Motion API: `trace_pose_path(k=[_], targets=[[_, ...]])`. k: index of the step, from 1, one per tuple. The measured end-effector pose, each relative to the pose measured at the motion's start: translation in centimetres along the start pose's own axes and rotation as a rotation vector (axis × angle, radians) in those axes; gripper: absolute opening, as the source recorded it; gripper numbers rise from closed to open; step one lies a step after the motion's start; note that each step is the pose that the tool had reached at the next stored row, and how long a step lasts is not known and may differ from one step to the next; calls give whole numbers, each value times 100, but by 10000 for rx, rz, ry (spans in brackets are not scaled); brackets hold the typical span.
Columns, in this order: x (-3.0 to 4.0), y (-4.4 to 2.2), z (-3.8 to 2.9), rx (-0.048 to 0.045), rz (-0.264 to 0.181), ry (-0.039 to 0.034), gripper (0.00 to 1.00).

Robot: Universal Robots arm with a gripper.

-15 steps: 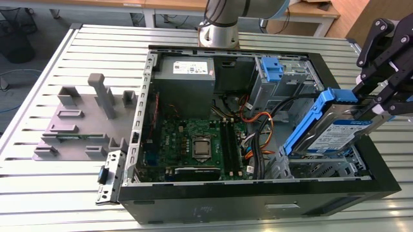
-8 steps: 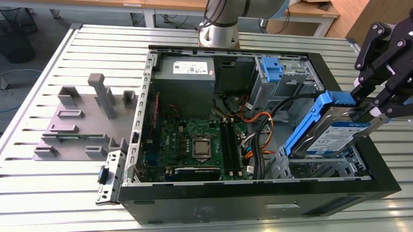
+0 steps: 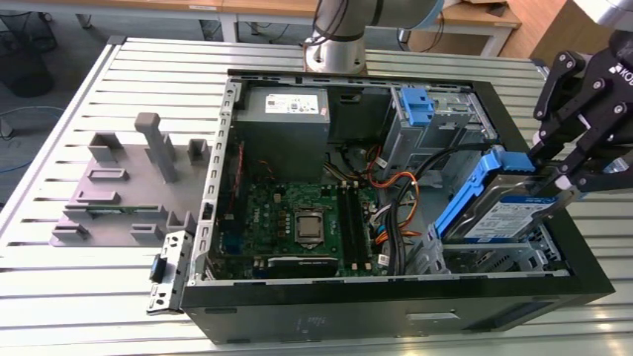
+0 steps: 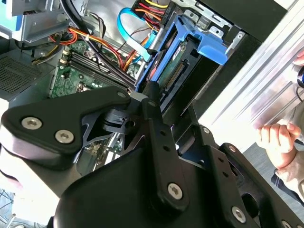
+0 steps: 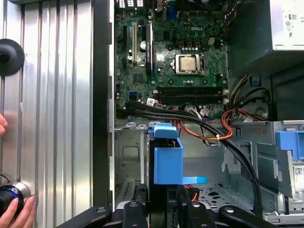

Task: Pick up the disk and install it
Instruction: 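Insert the disk into the insertion slot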

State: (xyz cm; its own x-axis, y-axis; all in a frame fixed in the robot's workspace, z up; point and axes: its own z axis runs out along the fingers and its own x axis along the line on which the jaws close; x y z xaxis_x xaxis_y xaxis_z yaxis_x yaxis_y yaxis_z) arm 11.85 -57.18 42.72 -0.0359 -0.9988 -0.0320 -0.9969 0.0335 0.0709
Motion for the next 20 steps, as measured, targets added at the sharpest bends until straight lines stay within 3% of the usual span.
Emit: trace_pose_path(k=[20], targets=[[14,-26,363,-53,2,2,35]])
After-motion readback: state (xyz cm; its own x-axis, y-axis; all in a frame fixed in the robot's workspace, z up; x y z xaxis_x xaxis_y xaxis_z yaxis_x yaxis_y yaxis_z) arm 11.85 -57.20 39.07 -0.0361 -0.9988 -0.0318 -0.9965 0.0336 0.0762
